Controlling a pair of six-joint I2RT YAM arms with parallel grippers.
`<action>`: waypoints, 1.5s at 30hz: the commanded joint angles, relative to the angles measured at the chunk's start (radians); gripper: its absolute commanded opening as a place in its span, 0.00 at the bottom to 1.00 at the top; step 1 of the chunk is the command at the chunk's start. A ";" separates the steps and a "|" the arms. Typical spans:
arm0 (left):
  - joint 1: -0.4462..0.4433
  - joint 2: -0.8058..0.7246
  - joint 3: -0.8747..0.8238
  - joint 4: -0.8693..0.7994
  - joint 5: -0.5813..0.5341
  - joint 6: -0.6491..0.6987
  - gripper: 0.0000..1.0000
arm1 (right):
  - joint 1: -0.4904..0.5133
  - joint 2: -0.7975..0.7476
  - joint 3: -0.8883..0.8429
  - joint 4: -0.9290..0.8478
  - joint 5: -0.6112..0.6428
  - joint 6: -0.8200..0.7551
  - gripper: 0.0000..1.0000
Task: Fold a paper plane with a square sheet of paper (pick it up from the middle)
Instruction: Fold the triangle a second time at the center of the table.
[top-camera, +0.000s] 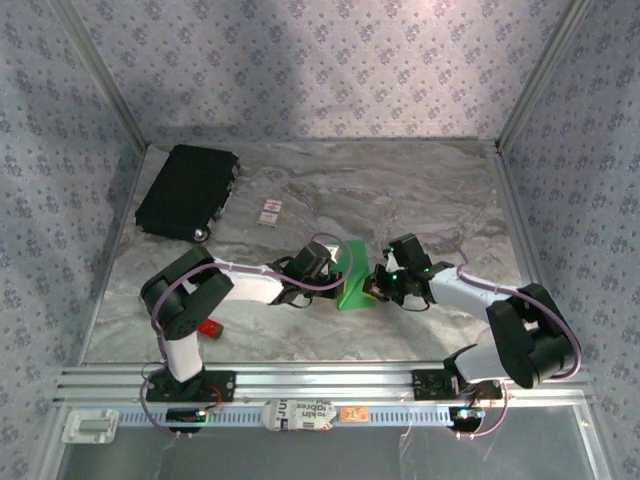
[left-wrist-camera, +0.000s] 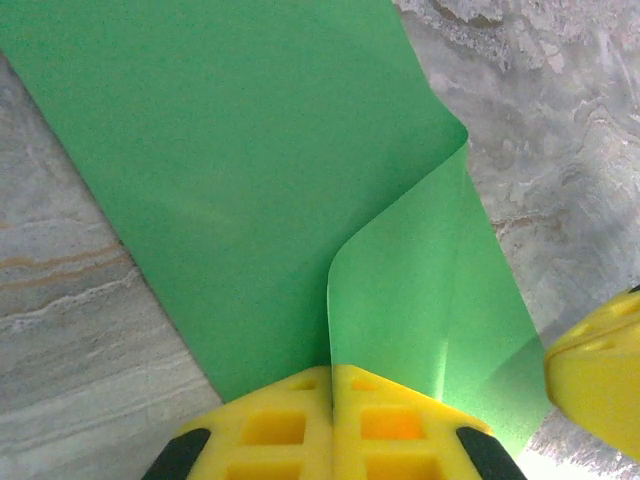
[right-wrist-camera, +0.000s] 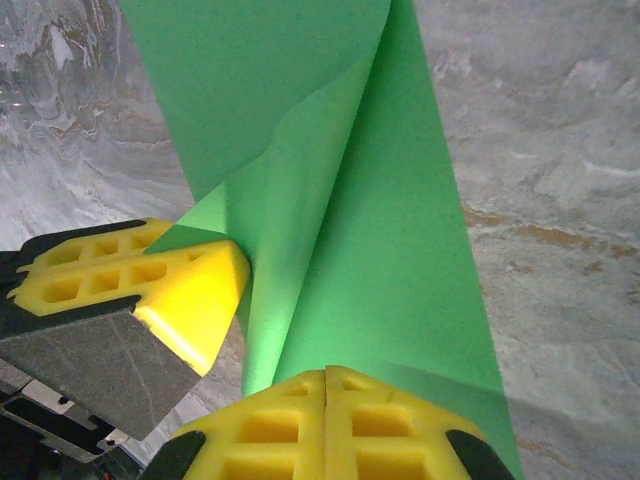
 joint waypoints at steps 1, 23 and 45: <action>0.002 0.015 -0.018 0.011 -0.009 -0.054 0.04 | 0.011 0.024 -0.009 0.015 0.023 0.034 0.02; -0.003 0.000 0.025 0.001 -0.025 0.027 0.06 | -0.026 0.119 -0.016 -0.040 0.056 -0.041 0.00; 0.009 0.001 0.026 0.009 -0.024 0.083 0.07 | -0.042 0.121 -0.021 -0.042 0.051 -0.054 0.00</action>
